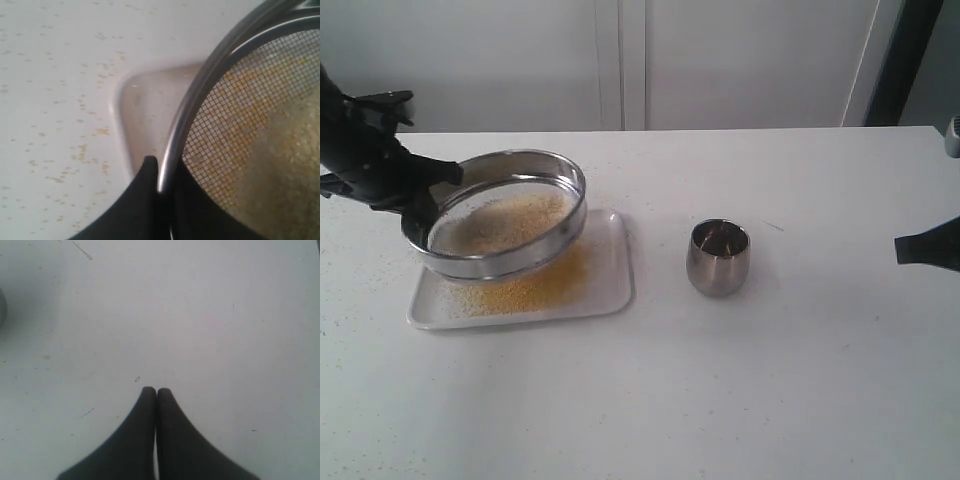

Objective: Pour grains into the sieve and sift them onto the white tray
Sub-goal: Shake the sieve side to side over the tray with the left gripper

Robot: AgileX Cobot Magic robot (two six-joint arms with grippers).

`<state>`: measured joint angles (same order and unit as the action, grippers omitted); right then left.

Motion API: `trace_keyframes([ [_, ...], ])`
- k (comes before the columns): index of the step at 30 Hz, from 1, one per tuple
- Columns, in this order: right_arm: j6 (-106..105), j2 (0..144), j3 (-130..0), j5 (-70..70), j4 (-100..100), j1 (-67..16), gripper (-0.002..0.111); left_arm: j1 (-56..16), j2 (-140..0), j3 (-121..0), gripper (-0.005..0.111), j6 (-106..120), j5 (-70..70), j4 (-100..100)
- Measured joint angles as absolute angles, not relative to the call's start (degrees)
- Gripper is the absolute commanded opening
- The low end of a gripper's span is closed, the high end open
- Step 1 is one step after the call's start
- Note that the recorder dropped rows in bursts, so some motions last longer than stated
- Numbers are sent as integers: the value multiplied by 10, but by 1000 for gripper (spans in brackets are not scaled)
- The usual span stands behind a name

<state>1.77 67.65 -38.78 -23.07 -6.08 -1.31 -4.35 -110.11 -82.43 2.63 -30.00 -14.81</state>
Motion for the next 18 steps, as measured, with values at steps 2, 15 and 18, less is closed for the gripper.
trace_keyframes([
  [2,18,676,-388,-231,-61,-13,0,-32,-1101,-824,0,61,-289,-139],
  [15,18,676,-388,-231,-61,-13,0,-59,-1105,-824,0,93,-293,-119],
  [18,18,676,-388,-231,-61,-13,0,-59,-1115,-823,0,4,-303,-144],
])
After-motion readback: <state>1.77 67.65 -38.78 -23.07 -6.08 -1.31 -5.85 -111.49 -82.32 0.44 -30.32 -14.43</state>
